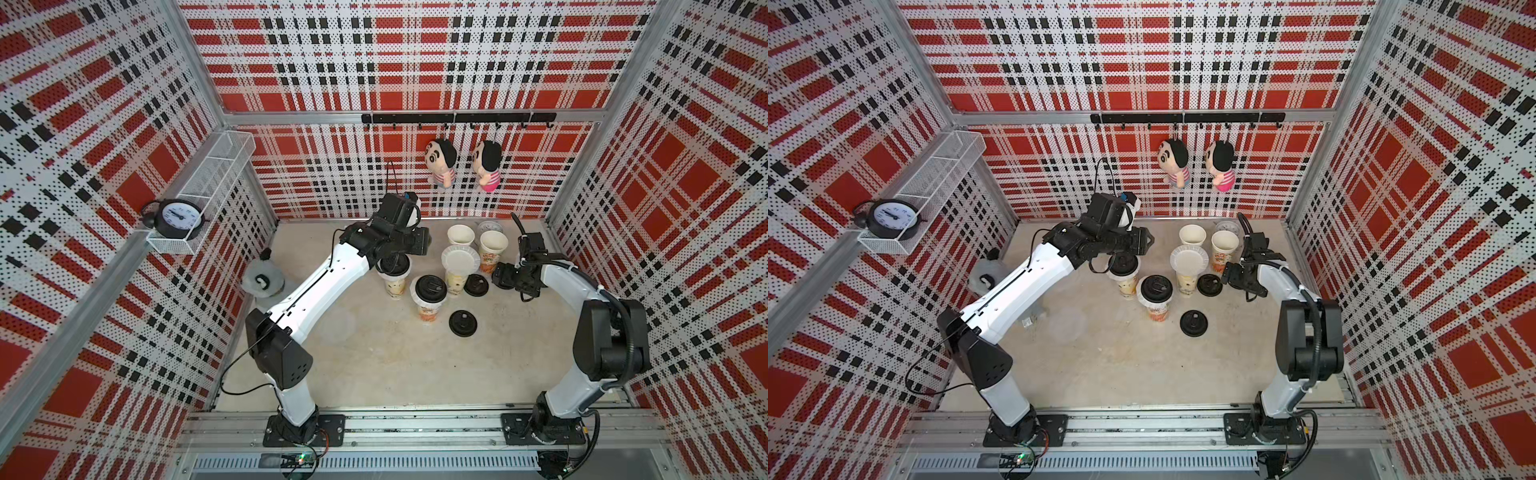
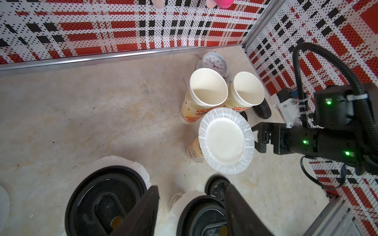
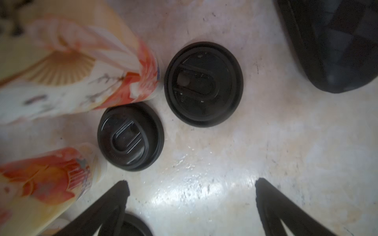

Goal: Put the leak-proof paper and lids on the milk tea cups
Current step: Move the cup lid to the center of the board.

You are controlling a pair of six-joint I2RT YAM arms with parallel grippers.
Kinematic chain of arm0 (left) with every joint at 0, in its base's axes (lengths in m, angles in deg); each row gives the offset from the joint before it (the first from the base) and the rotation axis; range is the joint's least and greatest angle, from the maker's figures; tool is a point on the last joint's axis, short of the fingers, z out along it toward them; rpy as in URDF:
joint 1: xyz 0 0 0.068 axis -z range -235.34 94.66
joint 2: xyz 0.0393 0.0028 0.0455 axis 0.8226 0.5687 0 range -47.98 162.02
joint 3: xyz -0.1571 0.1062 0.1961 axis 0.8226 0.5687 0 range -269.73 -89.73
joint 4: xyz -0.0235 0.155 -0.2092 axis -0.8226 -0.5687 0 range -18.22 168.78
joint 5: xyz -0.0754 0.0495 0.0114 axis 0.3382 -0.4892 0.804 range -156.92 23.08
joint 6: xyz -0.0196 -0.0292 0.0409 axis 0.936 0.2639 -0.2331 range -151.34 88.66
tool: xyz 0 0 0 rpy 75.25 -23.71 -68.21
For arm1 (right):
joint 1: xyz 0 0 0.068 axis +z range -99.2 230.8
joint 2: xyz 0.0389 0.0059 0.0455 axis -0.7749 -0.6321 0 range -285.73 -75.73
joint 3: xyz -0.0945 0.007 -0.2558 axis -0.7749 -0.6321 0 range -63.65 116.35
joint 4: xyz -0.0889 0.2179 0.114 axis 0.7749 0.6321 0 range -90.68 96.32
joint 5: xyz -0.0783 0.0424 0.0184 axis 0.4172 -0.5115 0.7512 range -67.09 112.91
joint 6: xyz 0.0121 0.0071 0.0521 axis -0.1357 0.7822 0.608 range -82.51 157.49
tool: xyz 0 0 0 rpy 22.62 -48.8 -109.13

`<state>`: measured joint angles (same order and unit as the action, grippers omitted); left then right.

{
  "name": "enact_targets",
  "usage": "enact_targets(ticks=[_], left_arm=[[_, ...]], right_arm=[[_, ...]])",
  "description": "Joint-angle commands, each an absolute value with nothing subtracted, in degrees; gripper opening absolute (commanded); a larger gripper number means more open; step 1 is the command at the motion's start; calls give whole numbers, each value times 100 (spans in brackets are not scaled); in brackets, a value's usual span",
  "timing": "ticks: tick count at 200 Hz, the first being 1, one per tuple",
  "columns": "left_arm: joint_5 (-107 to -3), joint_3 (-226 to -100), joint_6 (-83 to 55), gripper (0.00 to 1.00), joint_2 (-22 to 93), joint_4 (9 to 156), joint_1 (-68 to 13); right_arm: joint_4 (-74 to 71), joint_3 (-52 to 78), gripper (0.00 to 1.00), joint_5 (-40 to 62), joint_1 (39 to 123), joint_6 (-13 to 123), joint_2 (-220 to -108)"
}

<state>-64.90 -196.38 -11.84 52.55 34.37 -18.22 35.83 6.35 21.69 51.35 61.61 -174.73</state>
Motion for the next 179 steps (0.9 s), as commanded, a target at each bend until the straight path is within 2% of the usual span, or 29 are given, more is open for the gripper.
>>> enact_targets(ticks=[1, 33, 59, 128, 179], left_arm=[[-6569, -19541, -1139, 55, 5063, 3596, -1773], [-6569, -19468, -1128, 55, 5069, 3614, -1728], [-6585, -19407, -1115, 55, 5065, 3624, -1694], [-6631, -19336, -1072, 55, 5030, 3629, -1650], [-6657, -19318, -1069, 55, 5020, 3624, -1650]], right_arm=[[3254, 812, 98, 2447, 5080, 6313, -17682], [3149, 775, 93, 2785, 4976, 6411, -17759], [3009, 682, 87, 2659, 4678, 6450, -17822], [3163, 1336, 86, 2616, 4504, 6309, -18612], [3286, 1340, 86, 2756, 4502, 6400, -18843]])
